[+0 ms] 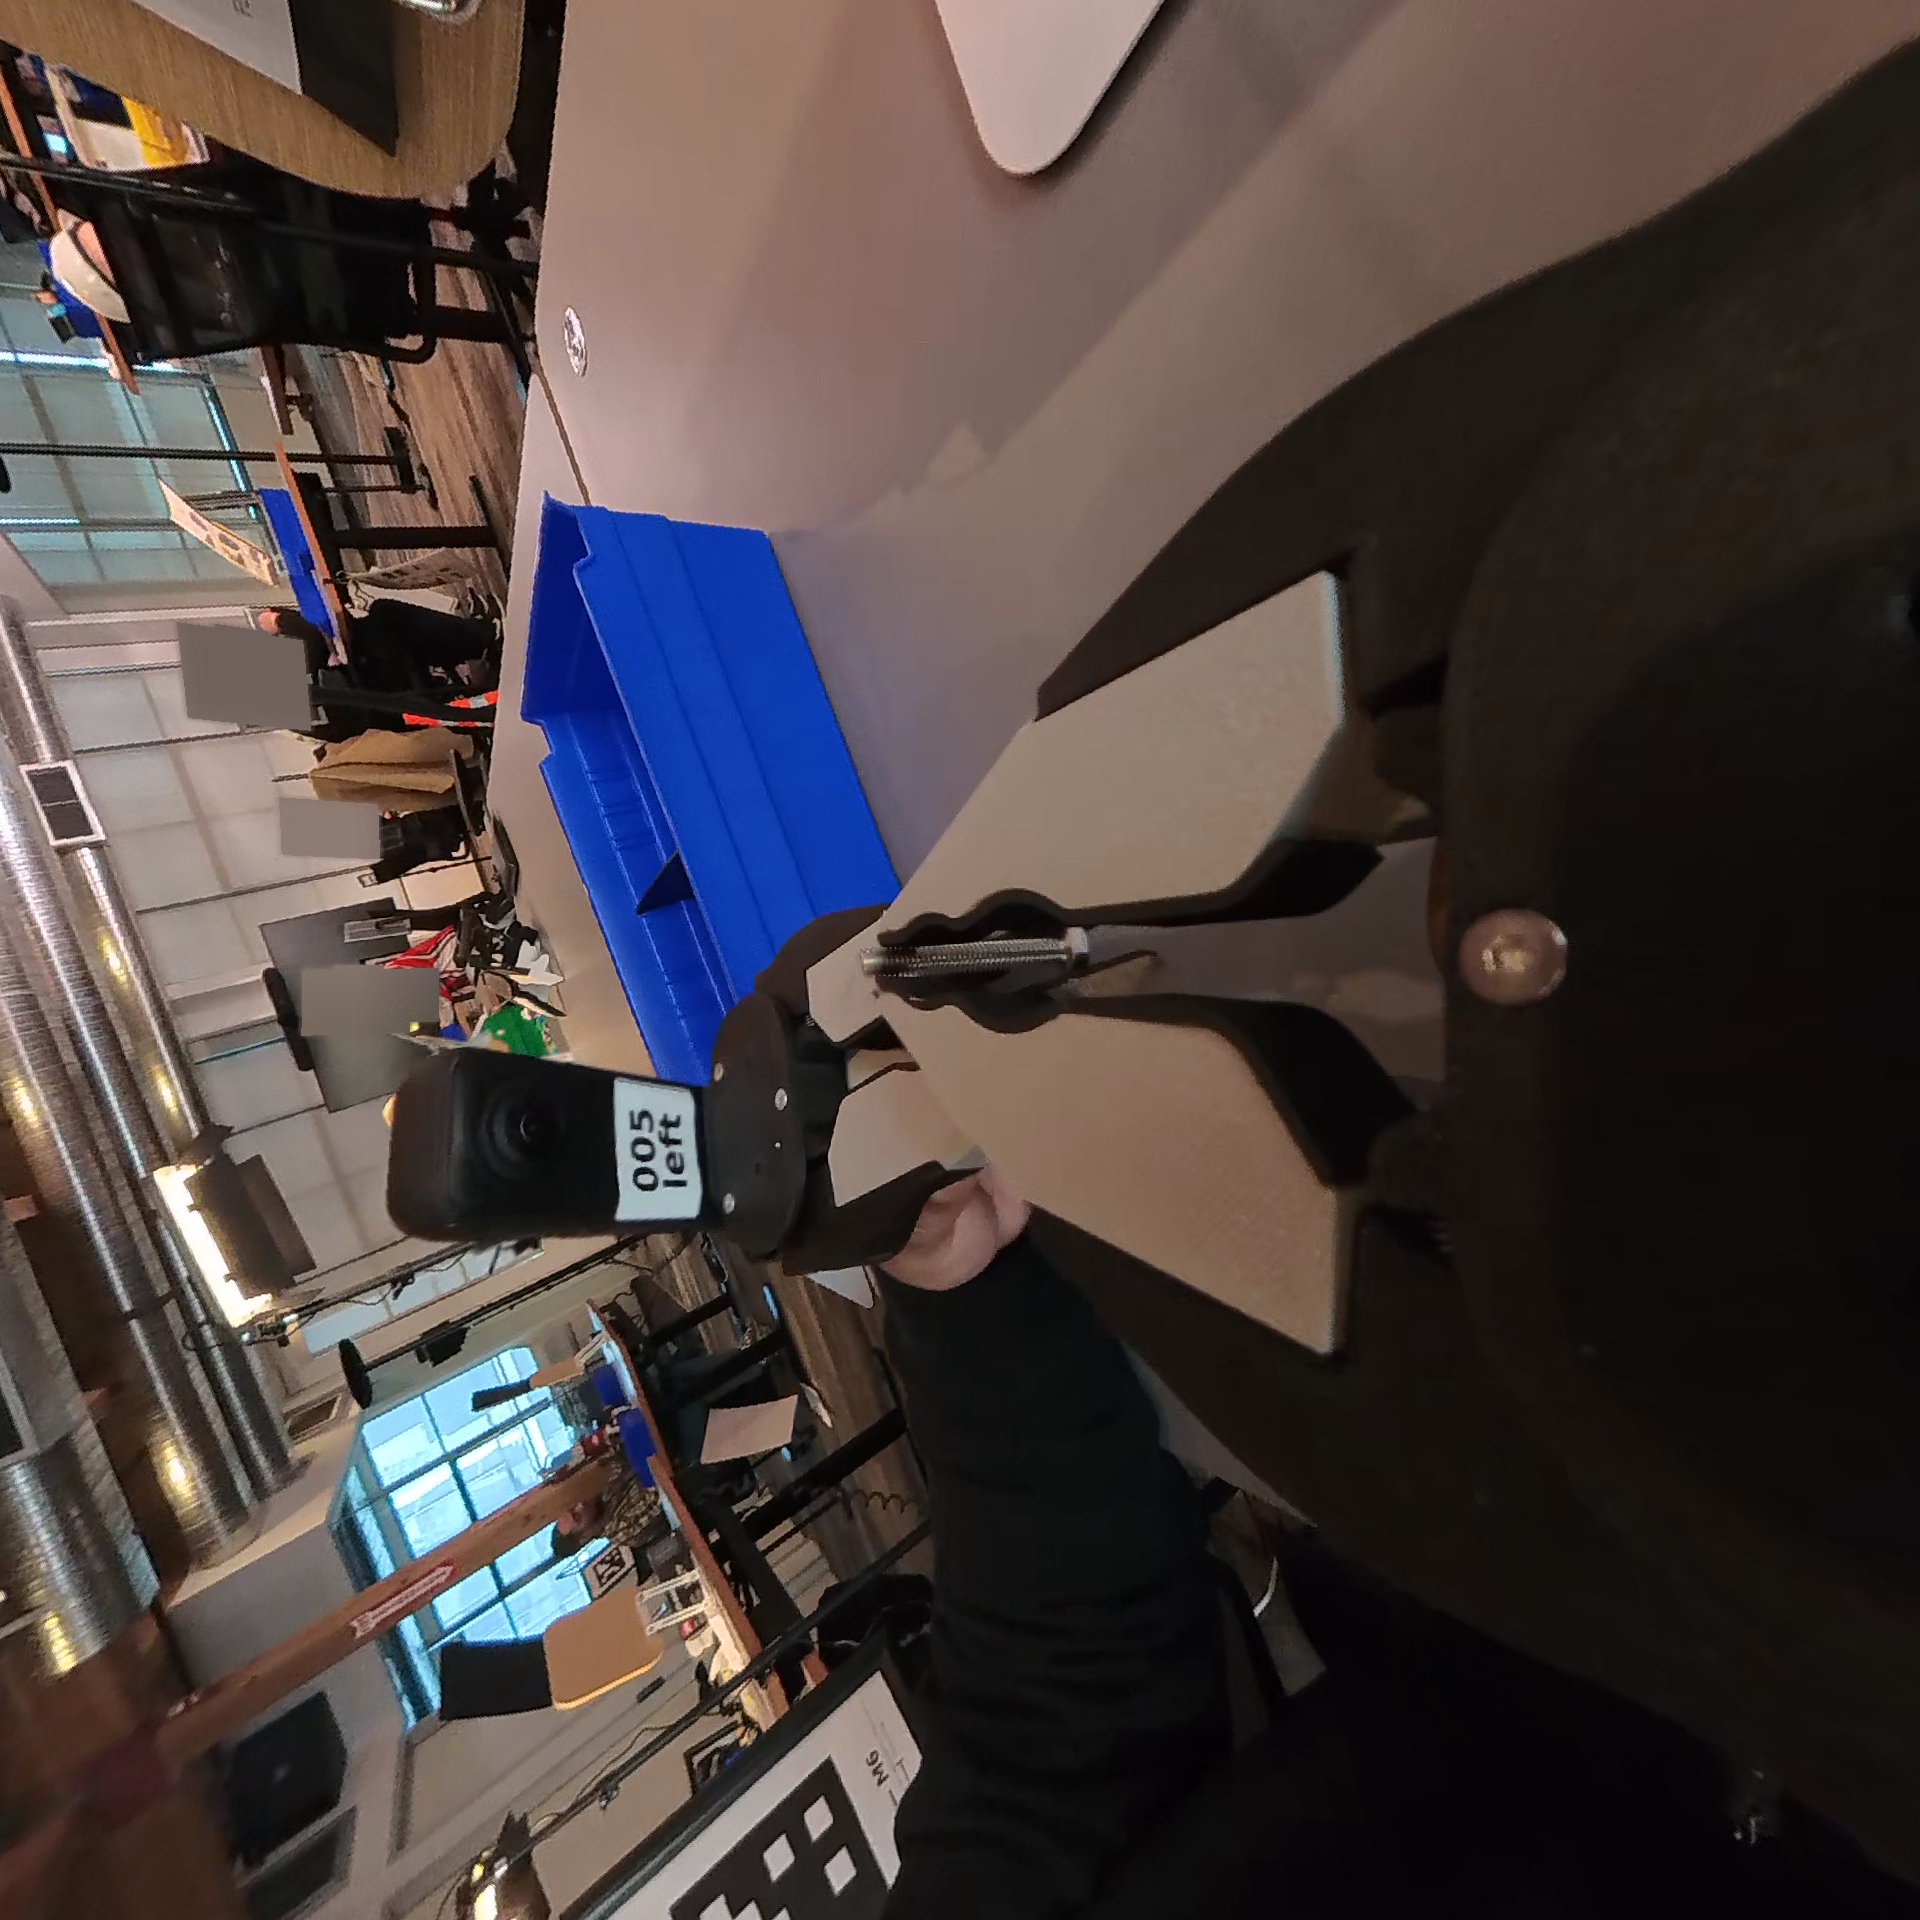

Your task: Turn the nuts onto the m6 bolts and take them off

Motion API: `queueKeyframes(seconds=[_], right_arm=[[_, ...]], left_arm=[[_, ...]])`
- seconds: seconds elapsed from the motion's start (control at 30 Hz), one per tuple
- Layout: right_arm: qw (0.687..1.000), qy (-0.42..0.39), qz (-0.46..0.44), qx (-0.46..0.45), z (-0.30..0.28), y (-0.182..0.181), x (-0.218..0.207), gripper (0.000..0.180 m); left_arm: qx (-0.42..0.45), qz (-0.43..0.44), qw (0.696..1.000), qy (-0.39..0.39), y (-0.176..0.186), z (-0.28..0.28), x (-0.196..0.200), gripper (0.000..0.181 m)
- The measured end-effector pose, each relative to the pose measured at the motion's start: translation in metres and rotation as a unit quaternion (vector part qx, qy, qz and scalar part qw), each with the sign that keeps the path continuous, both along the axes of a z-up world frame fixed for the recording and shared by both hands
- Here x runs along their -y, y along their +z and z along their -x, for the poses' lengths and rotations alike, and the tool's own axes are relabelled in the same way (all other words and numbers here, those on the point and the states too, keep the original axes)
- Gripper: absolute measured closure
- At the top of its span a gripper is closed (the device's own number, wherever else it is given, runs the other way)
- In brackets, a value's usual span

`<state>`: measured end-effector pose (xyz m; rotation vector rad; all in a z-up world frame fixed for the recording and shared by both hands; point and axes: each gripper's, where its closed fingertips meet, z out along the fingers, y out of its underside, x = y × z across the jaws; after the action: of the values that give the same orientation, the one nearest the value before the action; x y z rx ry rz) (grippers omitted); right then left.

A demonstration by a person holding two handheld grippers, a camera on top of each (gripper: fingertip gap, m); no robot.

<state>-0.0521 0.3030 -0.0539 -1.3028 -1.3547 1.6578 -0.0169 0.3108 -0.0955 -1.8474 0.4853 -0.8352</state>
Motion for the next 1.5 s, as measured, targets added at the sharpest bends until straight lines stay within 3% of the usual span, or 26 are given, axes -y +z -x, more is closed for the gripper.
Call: queueKeyframes(seconds=[0.67, 1.0, 1.2, 1.5], right_arm=[[1.0, 0.004, 0.0, 0.029, -0.009, -0.014, -0.005, 0.177], [0.999, -0.003, -0.01, 0.05, -0.005, -0.02, -0.004, 0.161], [0.999, -0.001, -0.01, 0.05, -0.004, -0.022, -0.003, 0.177], [0.998, -0.012, -0.022, 0.059, -0.004, -0.024, -0.006, 0.178]], left_arm=[[-0.08, 0.011, 0.997, 0.005, -0.018, 0.003, 0.001, 0.173], [-0.089, 0.013, 0.996, 0.006, -0.021, 0.002, 0.0, 0.173], [-0.092, 0.014, 0.996, 0.004, -0.022, 0.002, 0.0, 0.173], [-0.089, 0.018, 0.996, 0.011, -0.024, 0.004, -0.002, 0.173]])
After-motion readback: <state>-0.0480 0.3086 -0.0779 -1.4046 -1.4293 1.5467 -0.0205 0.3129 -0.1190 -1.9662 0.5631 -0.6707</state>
